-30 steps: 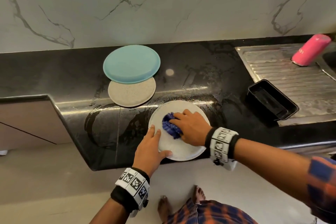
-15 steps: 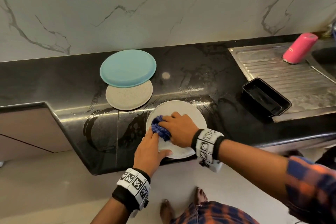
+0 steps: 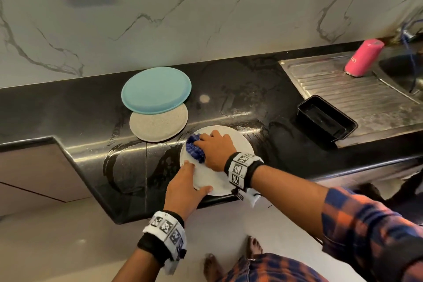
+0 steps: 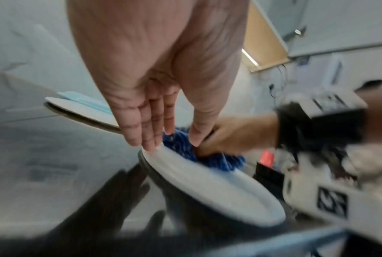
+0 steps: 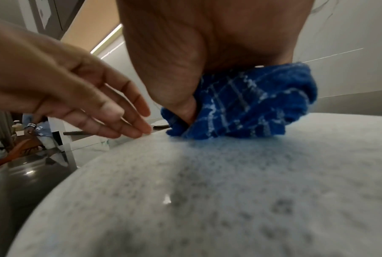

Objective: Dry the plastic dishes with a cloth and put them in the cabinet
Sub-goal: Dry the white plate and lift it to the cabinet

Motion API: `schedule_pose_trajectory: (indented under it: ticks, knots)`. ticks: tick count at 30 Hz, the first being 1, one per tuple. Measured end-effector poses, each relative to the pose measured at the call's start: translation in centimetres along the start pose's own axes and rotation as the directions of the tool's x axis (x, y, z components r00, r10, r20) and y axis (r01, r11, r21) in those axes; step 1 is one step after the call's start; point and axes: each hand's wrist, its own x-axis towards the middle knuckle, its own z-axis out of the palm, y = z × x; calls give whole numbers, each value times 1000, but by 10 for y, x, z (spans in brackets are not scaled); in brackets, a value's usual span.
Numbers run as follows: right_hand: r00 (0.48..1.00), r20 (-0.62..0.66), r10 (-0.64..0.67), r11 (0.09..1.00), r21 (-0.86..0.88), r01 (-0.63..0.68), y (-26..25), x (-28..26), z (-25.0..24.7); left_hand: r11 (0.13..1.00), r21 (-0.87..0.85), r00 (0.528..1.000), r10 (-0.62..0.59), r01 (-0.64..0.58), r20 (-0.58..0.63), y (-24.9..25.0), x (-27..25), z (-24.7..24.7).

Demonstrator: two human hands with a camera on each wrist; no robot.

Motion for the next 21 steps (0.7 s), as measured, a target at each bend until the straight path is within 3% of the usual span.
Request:
schedule_pose_trajectory:
  ticks: [4, 7, 11, 13, 16, 21]
  knots:
    - [999, -24, 24, 998, 51, -23, 2, -8, 7, 991, -132, 999, 21, -25, -30, -5, 23, -42]
    - [999, -17, 32, 997, 66, -31, -5, -10, 1, 991, -53, 992, 124, -126, -38, -3, 52, -77]
    - [998, -49, 31, 990, 140, -24, -25, -23, 5, 939, 152, 946, 284, -308, 158, 19, 103, -100]
    - [998, -54, 14, 988, 157, -5, -33, -28, 14, 878, 264, 885, 296, -400, 358, 38, 117, -100]
    - [996, -82, 17, 980, 199, 0, -35, -31, 24, 763, 346, 738, 241, -545, 630, 66, 126, -87]
    - [990, -139, -24, 979, 198, 52, -32, -32, 26, 737, 339, 602, 114, -585, 790, 79, 143, -66]
